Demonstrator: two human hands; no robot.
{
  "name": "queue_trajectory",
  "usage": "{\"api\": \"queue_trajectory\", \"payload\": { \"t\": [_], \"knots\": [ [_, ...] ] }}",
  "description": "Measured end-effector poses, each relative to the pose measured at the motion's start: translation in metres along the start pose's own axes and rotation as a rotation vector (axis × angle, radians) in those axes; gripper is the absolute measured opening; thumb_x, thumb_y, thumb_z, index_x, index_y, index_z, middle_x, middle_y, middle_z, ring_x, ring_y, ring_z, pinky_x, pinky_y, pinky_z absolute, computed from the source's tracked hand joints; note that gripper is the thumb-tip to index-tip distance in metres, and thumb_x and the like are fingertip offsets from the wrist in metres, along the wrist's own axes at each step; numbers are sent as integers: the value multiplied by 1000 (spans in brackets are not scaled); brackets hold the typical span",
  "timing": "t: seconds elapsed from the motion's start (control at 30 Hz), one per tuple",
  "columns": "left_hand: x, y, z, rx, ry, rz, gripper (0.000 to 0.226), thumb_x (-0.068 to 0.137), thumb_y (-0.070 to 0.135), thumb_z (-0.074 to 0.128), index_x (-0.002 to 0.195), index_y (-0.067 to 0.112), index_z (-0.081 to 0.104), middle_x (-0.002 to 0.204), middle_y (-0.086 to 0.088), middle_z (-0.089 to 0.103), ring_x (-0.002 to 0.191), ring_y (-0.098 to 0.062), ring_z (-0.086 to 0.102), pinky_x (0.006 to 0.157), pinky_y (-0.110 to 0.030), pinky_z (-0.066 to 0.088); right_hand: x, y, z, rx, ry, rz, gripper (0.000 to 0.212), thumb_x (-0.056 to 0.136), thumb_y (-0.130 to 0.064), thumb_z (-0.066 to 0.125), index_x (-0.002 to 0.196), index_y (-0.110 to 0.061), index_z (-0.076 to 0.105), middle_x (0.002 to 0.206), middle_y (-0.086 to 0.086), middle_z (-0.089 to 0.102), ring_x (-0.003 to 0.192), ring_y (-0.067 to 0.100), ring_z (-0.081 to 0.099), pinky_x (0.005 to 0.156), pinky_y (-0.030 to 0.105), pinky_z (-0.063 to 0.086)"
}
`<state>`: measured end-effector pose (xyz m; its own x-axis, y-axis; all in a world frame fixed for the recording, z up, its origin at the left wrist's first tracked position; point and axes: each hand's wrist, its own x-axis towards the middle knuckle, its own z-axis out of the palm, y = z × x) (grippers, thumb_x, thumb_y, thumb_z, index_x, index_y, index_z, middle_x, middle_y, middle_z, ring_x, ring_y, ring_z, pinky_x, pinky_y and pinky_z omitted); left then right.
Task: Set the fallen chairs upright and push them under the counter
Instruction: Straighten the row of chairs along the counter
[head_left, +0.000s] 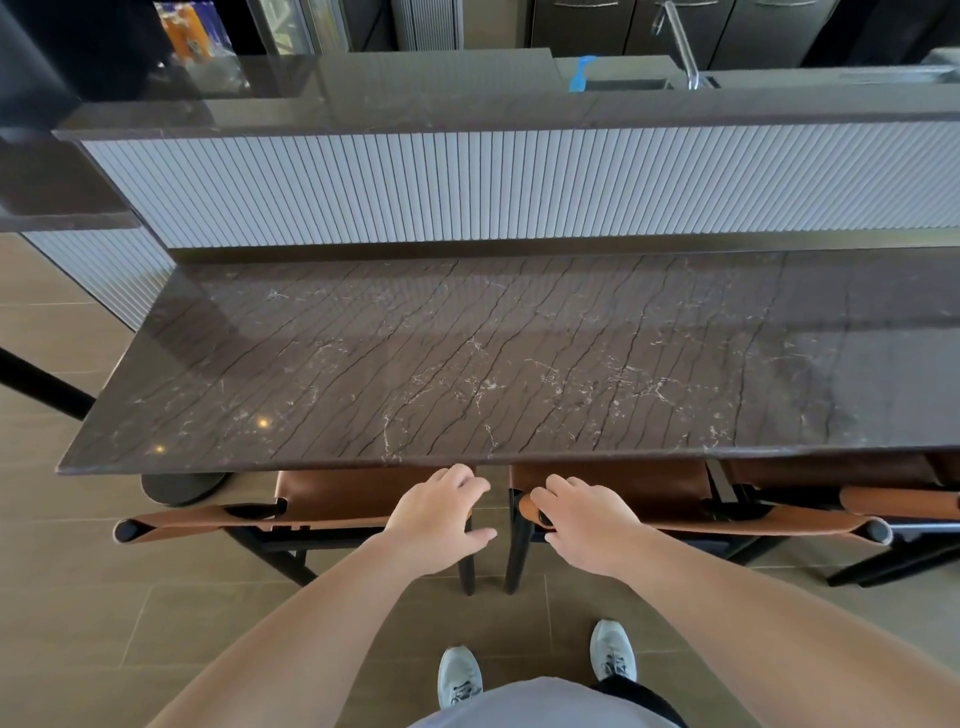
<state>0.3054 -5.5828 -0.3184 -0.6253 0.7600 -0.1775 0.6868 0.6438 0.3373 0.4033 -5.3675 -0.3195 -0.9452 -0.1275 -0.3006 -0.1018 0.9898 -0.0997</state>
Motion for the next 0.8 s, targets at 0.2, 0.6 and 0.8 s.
{"api": "queue_trajectory", "payload": {
  "t": [0.2,0.6,0.8],
  "knots": [
    [10,35,7,26,136,216,63,87,52,58,142,25,40,147,0,40,135,-19,39,108,-39,38,-28,12,4,29,106,109,58,92,-39,58,142,-24,32,137,1,42,122,26,45,101,39,42],
    [34,98,31,150,141,234,58,87,43,61,138,19,50,144,-6,46,133,-24,44,104,-42,42,-135,101,22,20,162,377,46,78,-28,72,119,-17,53,119,2,51,107,27,55,87,39,49],
    [47,138,47,228,52,76,55,87,34,63,138,18,52,145,-7,46,134,-26,44,102,-42,42,-179,171,30,11,124,407,38,81,-22,66,117,-20,51,121,0,48,110,25,51,88,36,45]
  ]
}}
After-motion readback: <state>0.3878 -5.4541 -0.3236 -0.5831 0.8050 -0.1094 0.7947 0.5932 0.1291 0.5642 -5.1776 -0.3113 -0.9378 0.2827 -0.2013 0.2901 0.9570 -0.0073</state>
